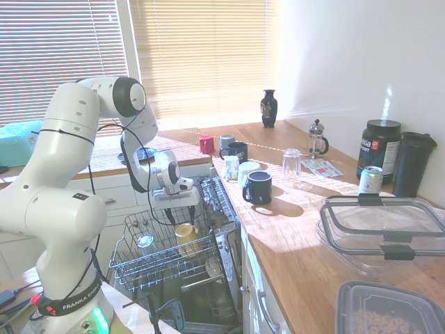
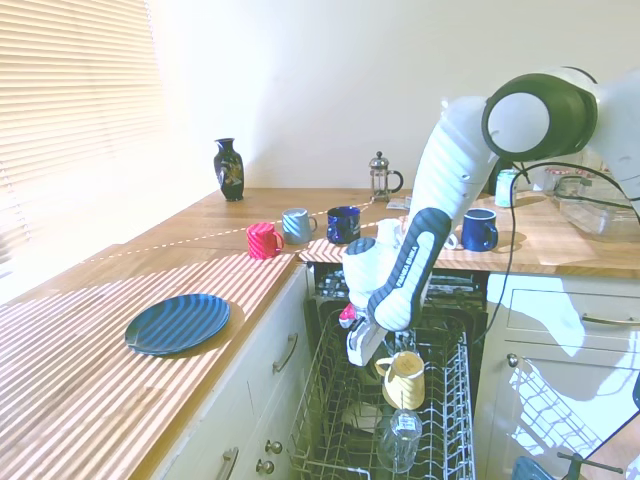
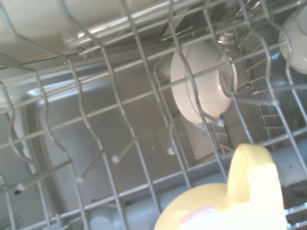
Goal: Remove a mug cup out of the dishwasher
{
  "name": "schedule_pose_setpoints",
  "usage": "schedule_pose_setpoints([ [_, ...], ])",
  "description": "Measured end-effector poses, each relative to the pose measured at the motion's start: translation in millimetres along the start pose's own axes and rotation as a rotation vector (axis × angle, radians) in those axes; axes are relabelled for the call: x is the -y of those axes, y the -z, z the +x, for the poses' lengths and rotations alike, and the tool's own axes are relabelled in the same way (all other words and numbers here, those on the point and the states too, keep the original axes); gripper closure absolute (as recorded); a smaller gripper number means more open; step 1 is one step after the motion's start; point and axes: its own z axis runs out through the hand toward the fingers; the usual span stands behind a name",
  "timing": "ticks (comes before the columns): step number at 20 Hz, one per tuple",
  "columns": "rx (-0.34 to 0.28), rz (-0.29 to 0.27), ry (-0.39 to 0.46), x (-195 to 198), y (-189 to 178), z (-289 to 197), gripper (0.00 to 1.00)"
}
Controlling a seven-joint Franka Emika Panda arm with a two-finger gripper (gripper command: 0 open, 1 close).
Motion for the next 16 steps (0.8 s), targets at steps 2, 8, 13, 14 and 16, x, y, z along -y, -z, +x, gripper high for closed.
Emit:
schedule_pose_setpoints([
  [2,-0.001,-0.002,0.0,-2,-1,2,0.0],
  [8,-0.015,-0.011,0.006,-1,-3,6,0.0],
  [13,-0.014,-0.021,0.005,2,-4,8,0.0],
  [14,-0.014,-0.023,0.003,3,-4,9,0.0],
  [16,-0.018,-0.02,0.007,8,-5,11,0.0],
])
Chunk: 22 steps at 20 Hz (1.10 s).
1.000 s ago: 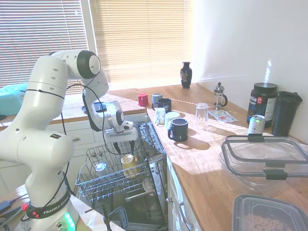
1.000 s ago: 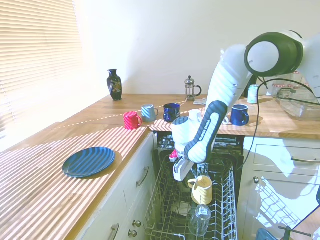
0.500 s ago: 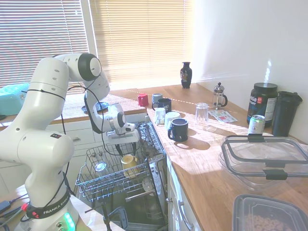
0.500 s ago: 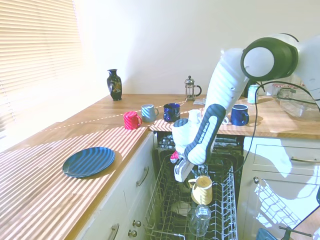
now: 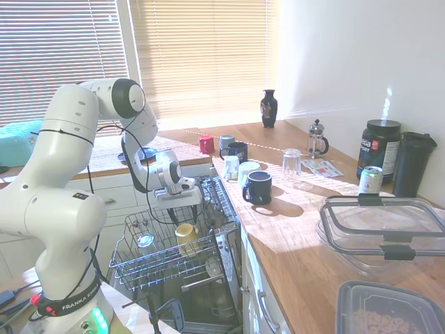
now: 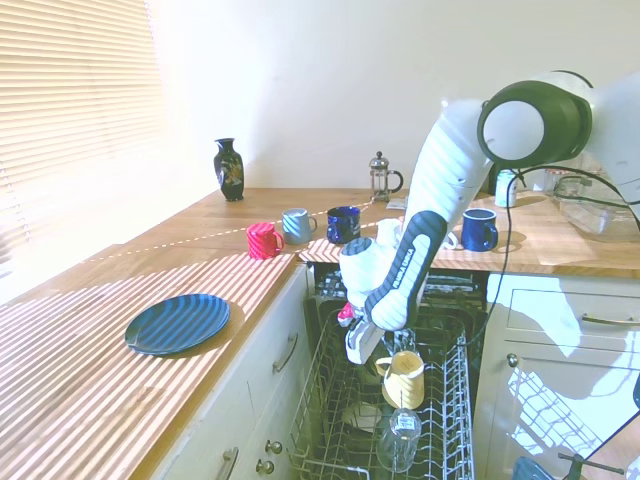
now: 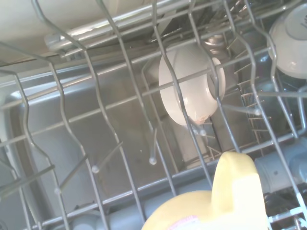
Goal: Remove a mug cup out of the dishwasher
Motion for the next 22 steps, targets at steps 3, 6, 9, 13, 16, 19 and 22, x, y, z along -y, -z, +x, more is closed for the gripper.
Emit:
schedule_pose_setpoints([
  [3,-0.013,0.001,0.011,14,0,6,0.0],
  [6,-0.007,-0.007,0.029,20,-16,10,0.0],
  [9,0.006,-0.025,0.029,19,-48,18,0.0],
  [13,0.01,-0.03,0.024,17,-57,23,0.0],
  [16,0.011,-0.031,0.024,17,-57,23,1.0],
  [19,0.01,-0.032,0.028,16,-57,23,1.0],
  [22,0.01,-0.033,0.034,15,-57,23,1.0],
])
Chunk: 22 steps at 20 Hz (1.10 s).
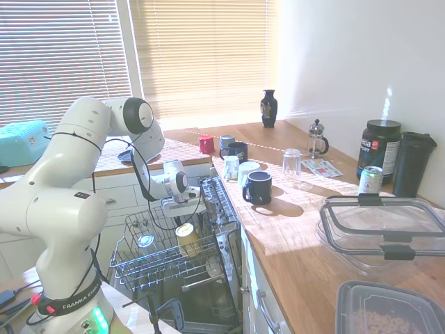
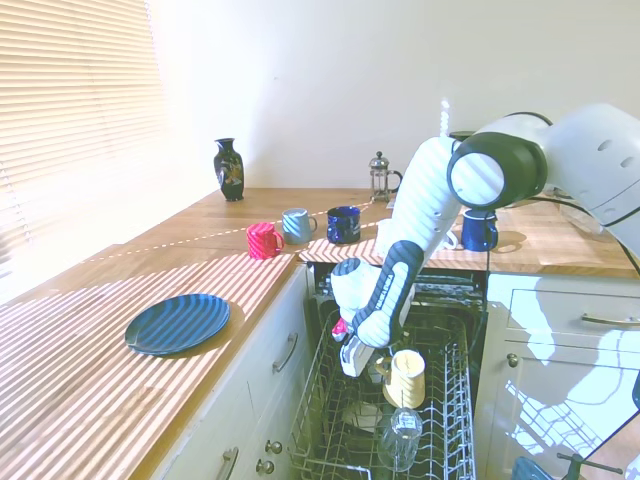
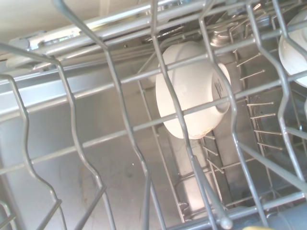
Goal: Remove a mug cup out of the dishwasher
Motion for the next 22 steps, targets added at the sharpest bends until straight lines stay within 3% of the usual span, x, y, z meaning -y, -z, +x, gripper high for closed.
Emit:
schedule_pose_setpoints([
  [10,-0.007,0.017,0.049,-6,-1,-5,1.0],
  [18,-0.006,0.009,0.065,-8,-2,-7,1.0],
  [22,0.005,-0.005,0.114,-15,-8,-11,1.0],
])
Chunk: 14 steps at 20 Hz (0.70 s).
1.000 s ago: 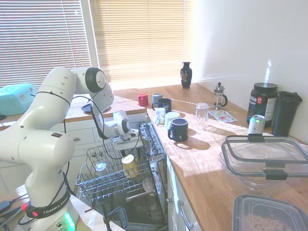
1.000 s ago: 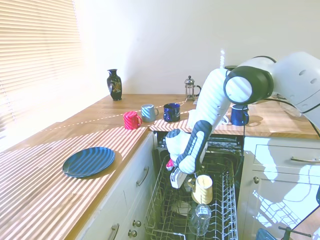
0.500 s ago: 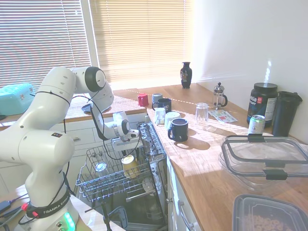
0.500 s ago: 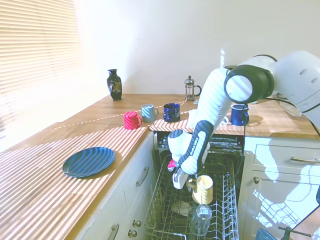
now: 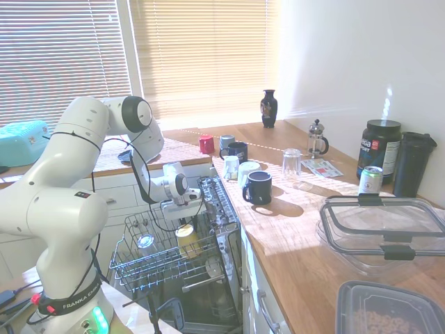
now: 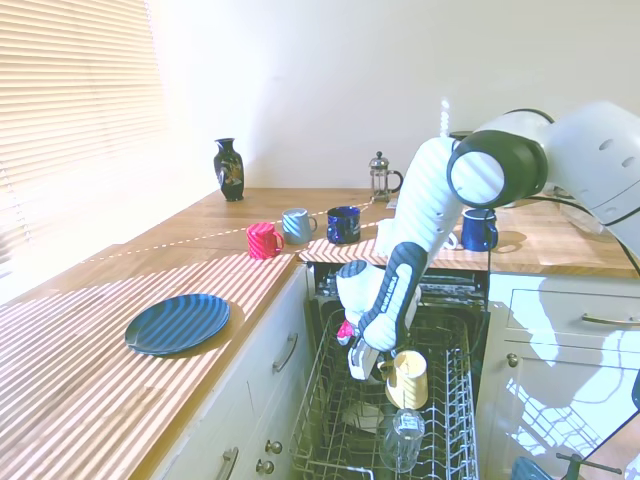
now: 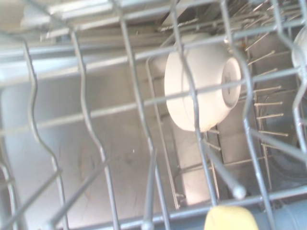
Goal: Remove a mug cup out of the dishwasher
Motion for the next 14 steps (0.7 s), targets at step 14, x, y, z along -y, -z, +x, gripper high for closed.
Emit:
schedule_pose_setpoints([
  [14,-0.002,-0.022,0.018,-1.1,1.1,-1.4,1.0],
])
